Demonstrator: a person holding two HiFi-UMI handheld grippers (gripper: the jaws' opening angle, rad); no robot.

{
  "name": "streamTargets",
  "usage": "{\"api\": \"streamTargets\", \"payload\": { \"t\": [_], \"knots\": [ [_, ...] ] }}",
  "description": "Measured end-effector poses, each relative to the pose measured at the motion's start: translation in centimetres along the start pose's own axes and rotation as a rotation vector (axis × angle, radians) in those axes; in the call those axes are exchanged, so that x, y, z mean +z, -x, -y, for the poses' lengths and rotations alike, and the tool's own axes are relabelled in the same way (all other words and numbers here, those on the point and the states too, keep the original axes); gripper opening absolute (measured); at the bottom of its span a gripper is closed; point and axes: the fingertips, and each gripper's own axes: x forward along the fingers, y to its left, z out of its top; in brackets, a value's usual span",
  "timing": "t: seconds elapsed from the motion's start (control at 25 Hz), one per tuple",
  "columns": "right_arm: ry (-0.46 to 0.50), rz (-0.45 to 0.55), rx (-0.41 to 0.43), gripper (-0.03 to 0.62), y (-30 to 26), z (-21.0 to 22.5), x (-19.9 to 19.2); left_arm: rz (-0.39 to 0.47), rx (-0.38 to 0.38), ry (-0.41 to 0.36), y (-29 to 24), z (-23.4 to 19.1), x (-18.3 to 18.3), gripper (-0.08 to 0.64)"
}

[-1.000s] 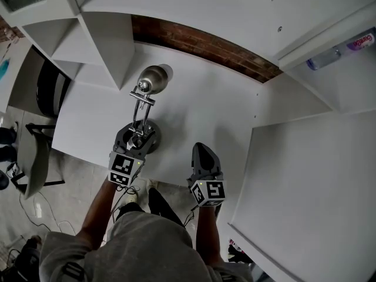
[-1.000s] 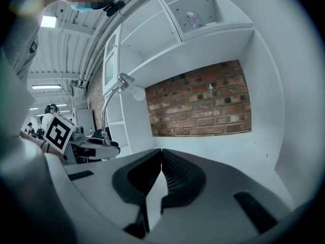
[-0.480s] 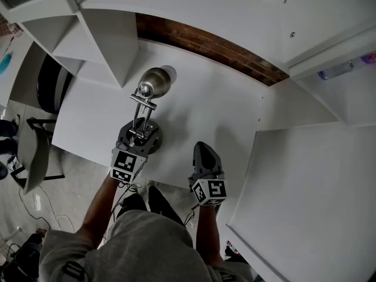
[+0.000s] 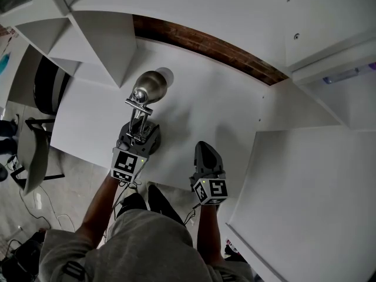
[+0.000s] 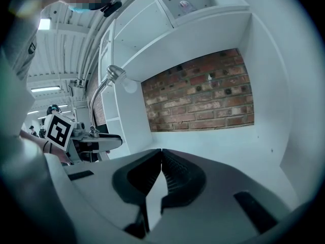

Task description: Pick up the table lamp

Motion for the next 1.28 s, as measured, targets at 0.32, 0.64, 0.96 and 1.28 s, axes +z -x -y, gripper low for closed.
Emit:
{"api": "streamTargets", "payload": {
  "t": [0.32, 0.64, 0.96, 1.28],
  "knots": [
    [-0.004, -0.026, -0.013, 0.023, 0.3, 0.4, -0.7, 0.033, 0.018, -0.027, -0.1, 0.4, 0.4, 0.034],
    [-0.011, -0.045, -0.029, 0.023, 1.0, 0.9, -1.5, 0.03, -0.027, -0.068, -0.2, 0.9, 0.4, 0.008],
    [-0.008, -0.059, -0.023, 0.023, 1.3, 0.3, -2.1, 0.047, -0.037, -0.07, -0.2, 1.0, 0.6, 0.003],
    [-0.015, -0.074, -0.021, 0.023, 1.5, 0.1, -3.1, 0.057, -0.05, -0.066, 0.0, 0.9, 0.6, 0.002]
  ]
}}
